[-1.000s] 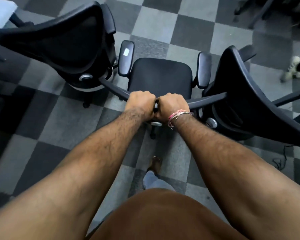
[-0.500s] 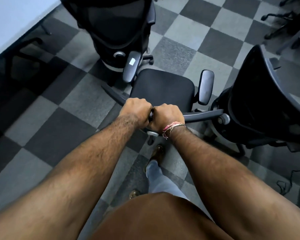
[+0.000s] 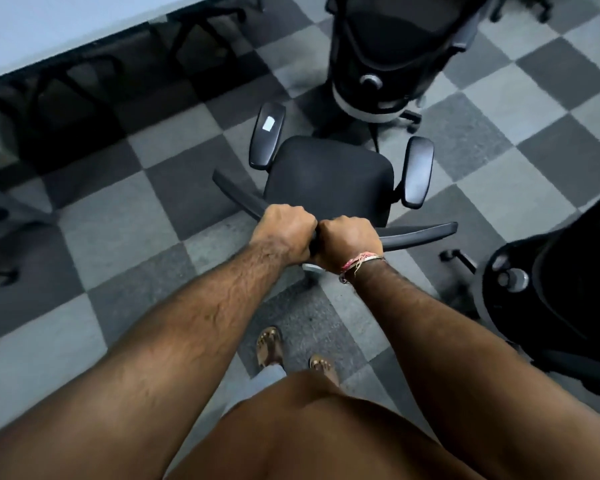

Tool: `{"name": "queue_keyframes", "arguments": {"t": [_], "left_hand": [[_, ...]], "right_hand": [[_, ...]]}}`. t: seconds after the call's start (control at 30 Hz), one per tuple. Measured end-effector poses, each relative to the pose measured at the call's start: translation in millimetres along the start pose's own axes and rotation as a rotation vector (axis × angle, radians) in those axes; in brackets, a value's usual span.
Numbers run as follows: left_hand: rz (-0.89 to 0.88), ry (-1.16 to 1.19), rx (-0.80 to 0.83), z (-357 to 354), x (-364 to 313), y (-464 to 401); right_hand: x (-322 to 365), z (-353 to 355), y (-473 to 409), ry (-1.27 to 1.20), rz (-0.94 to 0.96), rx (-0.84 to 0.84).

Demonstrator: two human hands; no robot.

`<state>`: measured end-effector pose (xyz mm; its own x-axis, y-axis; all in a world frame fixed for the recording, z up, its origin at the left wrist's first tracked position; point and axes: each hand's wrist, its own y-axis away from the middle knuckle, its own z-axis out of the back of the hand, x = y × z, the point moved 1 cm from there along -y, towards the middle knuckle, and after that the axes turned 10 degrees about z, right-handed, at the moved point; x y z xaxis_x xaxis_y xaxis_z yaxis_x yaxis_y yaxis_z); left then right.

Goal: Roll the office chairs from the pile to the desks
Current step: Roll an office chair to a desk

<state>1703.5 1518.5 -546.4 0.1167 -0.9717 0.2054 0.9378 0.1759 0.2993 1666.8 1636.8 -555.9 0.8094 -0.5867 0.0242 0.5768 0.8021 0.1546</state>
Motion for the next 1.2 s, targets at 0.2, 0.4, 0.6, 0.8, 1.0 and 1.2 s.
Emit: {"name": "queue_keyframes", "arguments": {"t": [0.2,0.4,0.6,0.8,1.0,1.2], "left_hand": [[0.168,0.041,0.054,-14,12,54],[0.337,0.091,0.1,-35,23,109],[0.456,0.134,0.144,-53,38,148],[0.515,0.184,0.211,-70,67,178],[0.545,0.257,0.211,-93,111,198],[0.553,0.26,0.195,-108,168,203]], "right_hand": [[34,-5,5,0.048,0.207,-0.009],[73,-9,11,0.095,0.452,-0.025],[110,-9,10,0.139,0.634,-0.029],[152,-7,-1,0.159,0.769,-0.039],[200,-2,-31,0.159,0.873,-0.026],[246,1,-73,0.154,0.881,-0.019]]}}
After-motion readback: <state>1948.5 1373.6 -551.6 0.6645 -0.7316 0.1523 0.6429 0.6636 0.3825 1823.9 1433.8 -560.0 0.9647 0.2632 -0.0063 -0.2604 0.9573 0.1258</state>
